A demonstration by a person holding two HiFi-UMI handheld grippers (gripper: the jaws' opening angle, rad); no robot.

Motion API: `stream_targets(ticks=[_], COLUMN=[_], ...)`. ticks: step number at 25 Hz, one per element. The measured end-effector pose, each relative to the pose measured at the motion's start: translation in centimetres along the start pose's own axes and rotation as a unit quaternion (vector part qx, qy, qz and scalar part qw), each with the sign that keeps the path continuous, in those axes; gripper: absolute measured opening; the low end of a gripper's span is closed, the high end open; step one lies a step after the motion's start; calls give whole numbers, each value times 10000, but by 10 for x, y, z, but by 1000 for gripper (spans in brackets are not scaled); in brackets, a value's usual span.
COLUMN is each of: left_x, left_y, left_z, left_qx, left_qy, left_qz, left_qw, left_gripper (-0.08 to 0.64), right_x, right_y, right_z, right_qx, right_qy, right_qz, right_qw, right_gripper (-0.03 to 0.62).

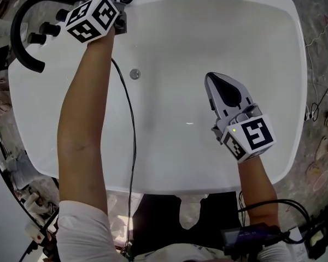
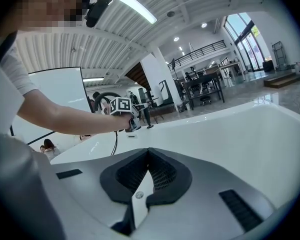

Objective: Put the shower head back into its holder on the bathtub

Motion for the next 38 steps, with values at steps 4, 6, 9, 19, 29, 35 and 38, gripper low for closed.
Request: stream_targets(ticks=[4, 6, 9, 19, 29, 35, 38], left_x=[-8, -11, -16, -21, -40, -44, -51], left_y=[-3, -2, 0, -3, 10, 13, 12], left_z=[4, 6, 6, -5, -11, -8, -9], left_qx=[12, -3, 10, 122, 151, 203, 201], left_qy=[10, 1, -34, -25, -215, -273, -433], left_qz=[-36, -38, -32, -114, 192, 360, 263], left_qw=[10000, 10000, 10000, 9999, 9995, 9988, 9985], left_gripper=[138, 138, 138, 137, 135, 132, 132], right_x=[-8, -13, -16, -16, -25, -30, -36], right_y=[0, 2, 4, 2, 2, -1, -6], right_z=[1, 0, -2, 1, -3, -4, -7], right_qx=[-11, -23, -60, -41, -42, -55, -63], right_qy=[-30, -69, -105, -98, -179, -165, -192], right_qz=[45, 53, 85, 152, 190, 268, 291], right_qw=[10000, 10000, 9999, 9998, 9997, 9995, 9994], right_gripper=[6, 6, 6, 6, 6, 6, 6])
Point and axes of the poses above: the fingertips, and each gripper's own axes: z forward along the fingers, y to its right, x out of its top, the point moved 8 cm from there along -z, backward along the fingers, and after that the axes turned 1 degree about -x, right-handed, at the moved point
